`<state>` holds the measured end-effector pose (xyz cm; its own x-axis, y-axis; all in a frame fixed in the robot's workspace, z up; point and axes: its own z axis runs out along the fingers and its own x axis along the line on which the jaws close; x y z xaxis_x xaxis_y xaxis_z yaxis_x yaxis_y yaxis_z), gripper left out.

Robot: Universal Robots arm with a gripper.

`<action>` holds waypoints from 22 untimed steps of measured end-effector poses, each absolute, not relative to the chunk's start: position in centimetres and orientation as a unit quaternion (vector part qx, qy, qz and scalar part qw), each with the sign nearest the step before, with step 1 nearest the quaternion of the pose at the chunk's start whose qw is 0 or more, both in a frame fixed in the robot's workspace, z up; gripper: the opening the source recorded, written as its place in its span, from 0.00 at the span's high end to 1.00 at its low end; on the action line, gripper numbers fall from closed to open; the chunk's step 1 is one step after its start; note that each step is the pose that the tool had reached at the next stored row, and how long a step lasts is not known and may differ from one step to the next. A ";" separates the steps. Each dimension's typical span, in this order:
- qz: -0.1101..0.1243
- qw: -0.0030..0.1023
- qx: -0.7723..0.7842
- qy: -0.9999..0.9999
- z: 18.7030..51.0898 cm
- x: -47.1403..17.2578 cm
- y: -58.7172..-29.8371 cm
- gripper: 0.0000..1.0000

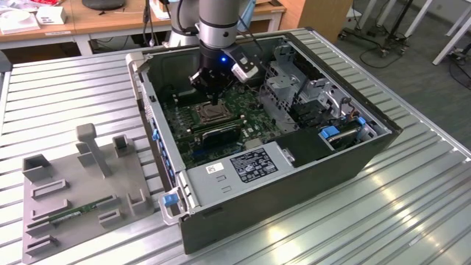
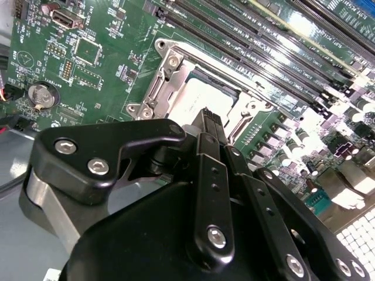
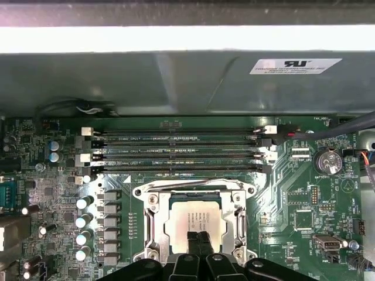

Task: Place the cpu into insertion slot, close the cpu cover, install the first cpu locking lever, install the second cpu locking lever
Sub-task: 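Install the first cpu locking lever, then install the second cpu locking lever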

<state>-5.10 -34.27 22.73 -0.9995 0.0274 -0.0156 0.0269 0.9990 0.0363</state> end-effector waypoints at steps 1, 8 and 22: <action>0.018 0.008 0.014 1.000 22.8 -5.1 -34.3 0.89; 0.018 0.008 0.014 1.000 22.9 -5.1 -34.3 0.89; 0.018 0.008 0.014 1.000 24.4 -5.1 -34.3 0.89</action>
